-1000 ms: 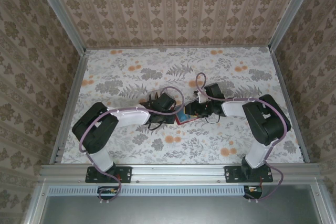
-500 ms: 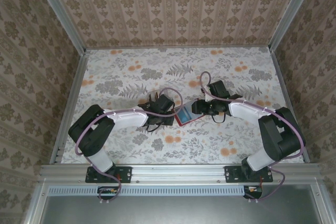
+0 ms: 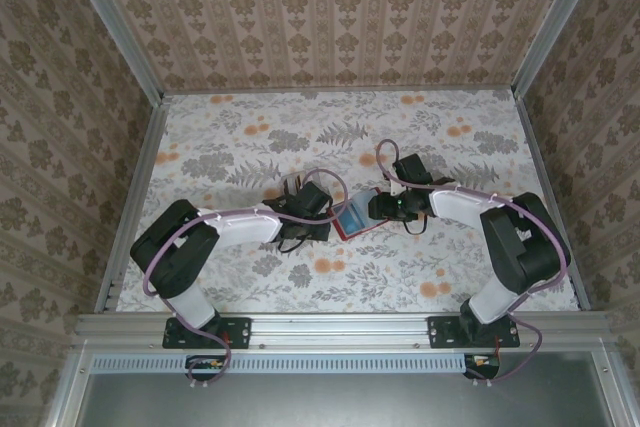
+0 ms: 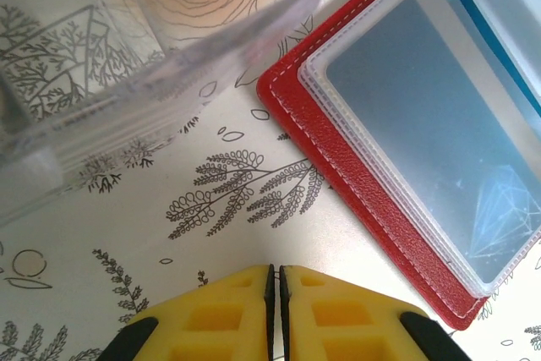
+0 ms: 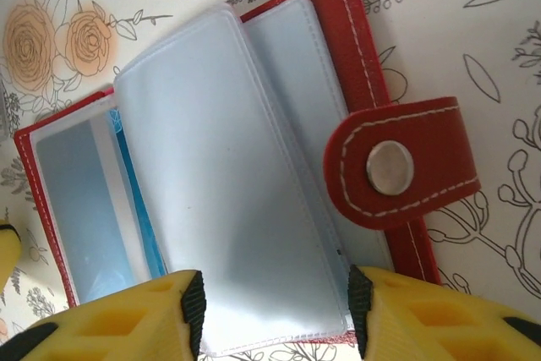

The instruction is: Put the credit cards into the card holder

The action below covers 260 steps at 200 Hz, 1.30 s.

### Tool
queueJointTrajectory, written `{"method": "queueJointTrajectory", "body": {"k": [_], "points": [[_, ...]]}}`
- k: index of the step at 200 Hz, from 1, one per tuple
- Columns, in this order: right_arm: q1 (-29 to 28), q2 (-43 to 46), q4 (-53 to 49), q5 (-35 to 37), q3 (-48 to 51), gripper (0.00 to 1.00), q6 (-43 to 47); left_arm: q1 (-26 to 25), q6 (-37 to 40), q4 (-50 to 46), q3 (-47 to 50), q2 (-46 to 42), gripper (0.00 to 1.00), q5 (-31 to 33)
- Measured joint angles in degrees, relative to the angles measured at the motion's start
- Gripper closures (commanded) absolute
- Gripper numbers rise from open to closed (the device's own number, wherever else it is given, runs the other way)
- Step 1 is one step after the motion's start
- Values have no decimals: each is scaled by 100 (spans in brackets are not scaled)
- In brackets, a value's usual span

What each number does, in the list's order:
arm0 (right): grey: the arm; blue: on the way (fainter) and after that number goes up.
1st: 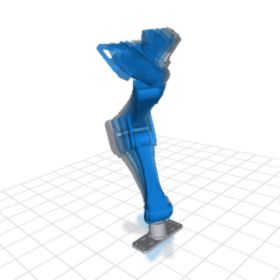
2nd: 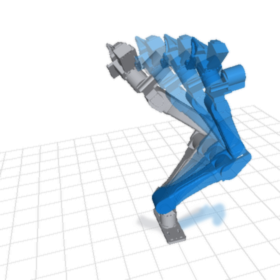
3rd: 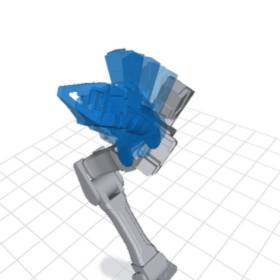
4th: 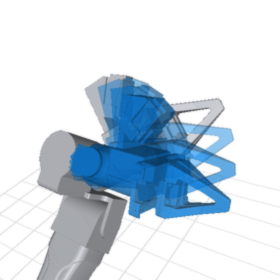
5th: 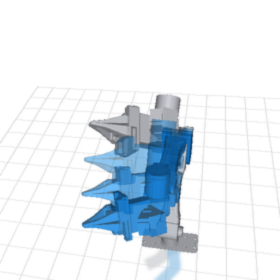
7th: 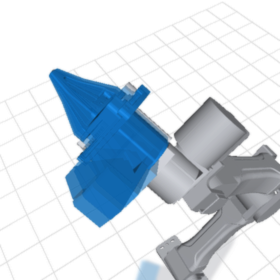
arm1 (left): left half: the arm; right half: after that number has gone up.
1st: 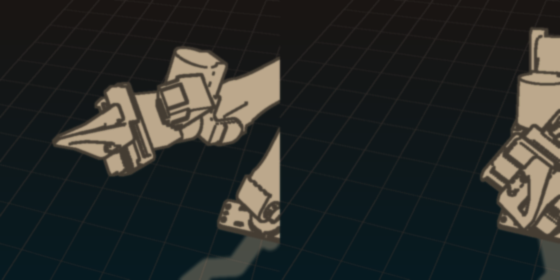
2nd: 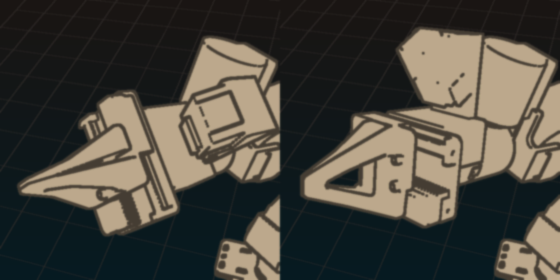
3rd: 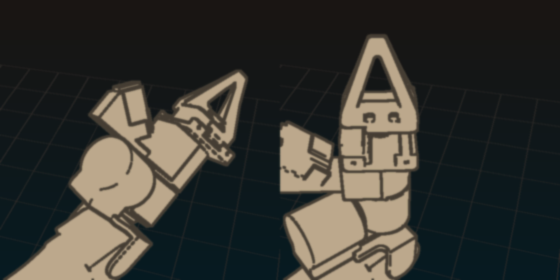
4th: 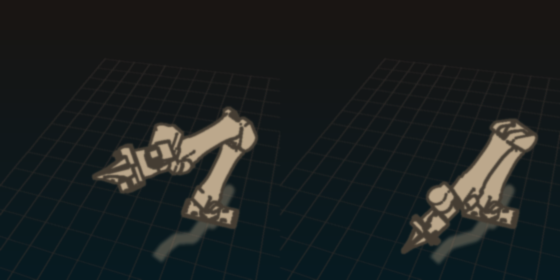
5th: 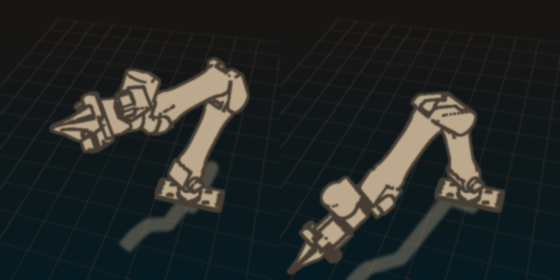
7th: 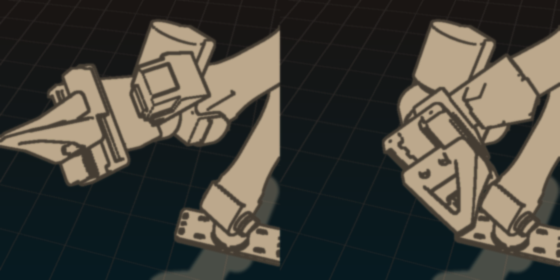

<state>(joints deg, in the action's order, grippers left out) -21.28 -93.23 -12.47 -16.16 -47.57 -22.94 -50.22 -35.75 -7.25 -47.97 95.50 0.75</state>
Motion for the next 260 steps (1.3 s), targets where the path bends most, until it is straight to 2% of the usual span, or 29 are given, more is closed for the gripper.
{"method": "queueJointTrajectory", "body": {"k": [53,91,121,175,200,260], "points": [[-72,-170,9,-361,-140,58,26,0,7,-7,-4,0,86,2],[-92,-192,94,-702,-140,67,7,0,24,-7,-11,0,86,2],[-92,-175,195,-887,-140,68,-13,0,26,-24,-11,0,87,28],[-164,-87,452,-1403,-133,60,-15,0,-122,-170,-11,-181,82,57],[-317,-92,623,-1589,-122,53,-52,0,-223,-498,-11,-682,82,57],[-817,-566,1067,-1838,-111,50,-297,304,-247,-957,308,-1853,82,20]]}}
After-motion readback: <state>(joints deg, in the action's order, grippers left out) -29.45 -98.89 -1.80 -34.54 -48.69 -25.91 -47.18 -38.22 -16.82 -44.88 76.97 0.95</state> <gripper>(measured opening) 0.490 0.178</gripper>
